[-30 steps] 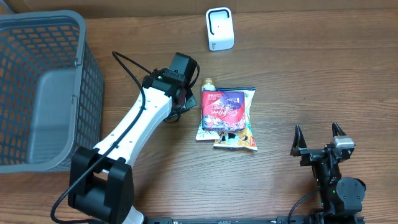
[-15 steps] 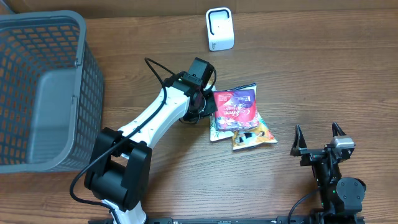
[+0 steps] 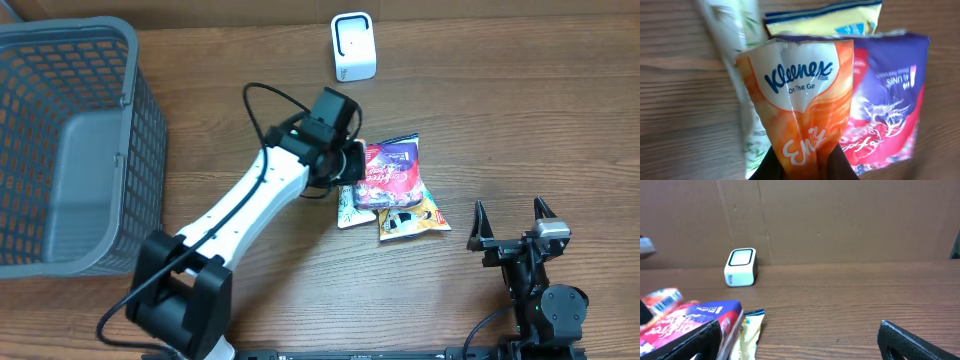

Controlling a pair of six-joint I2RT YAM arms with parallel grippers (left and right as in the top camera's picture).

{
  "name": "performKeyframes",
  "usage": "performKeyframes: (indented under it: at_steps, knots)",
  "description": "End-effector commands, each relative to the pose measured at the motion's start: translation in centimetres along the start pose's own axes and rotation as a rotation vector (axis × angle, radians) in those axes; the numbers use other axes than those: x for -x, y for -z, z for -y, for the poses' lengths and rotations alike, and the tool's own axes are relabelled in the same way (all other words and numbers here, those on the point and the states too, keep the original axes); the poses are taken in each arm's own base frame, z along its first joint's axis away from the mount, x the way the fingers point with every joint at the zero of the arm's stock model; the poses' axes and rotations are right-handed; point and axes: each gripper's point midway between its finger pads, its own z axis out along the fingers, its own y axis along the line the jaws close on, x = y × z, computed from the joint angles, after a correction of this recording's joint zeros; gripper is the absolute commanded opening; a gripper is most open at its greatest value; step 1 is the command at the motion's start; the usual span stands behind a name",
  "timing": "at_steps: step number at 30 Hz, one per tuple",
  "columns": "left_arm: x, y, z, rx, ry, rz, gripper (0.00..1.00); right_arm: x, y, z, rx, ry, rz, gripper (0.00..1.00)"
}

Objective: Scan the item barcode
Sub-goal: 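Lift the tissue pack out and carry it to the table pile, then release the tissue pack and retract the left gripper to the basket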

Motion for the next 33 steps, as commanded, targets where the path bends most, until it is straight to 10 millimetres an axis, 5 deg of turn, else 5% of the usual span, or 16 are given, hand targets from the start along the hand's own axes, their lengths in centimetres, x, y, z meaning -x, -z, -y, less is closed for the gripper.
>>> performKeyframes:
  at_steps: [1,7,12,20,26,33]
  knots:
    - [-1.1,-3.1,-0.1,0.021,0.013,-0.065,0.04,-0.3,0.0,0.0,0.003,-0.004,0.0,1.0]
    - [-1.6,-5.9,-1.3,0.06,0.024,-0.105,0.04,-0.3,0.0,0.0,0.003,-0.004,0.0,1.0]
    - [-0.8,-5.7,-2.4,0.114,-0.015,-0.069,0.09,-0.3,0.0,0.0,0.003,-0.004,0.0,1.0]
    - [-1.2,-4.4,-6.9,0.228,0.071,-0.123,0.08,-0.3,0.0,0.0,0.003,-0.004,0.0,1.0]
    - [-0.1,-2.5,-5.4,0.121,0.121,-0.171,0.07,-0.3,0.0,0.0,0.003,-0.004,0.0,1.0]
    - [1.3,0.4,-3.5,0.094,0.07,-0.178,0.26,-0.3,0.0,0.0,0.003,-0.004,0.0,1.0]
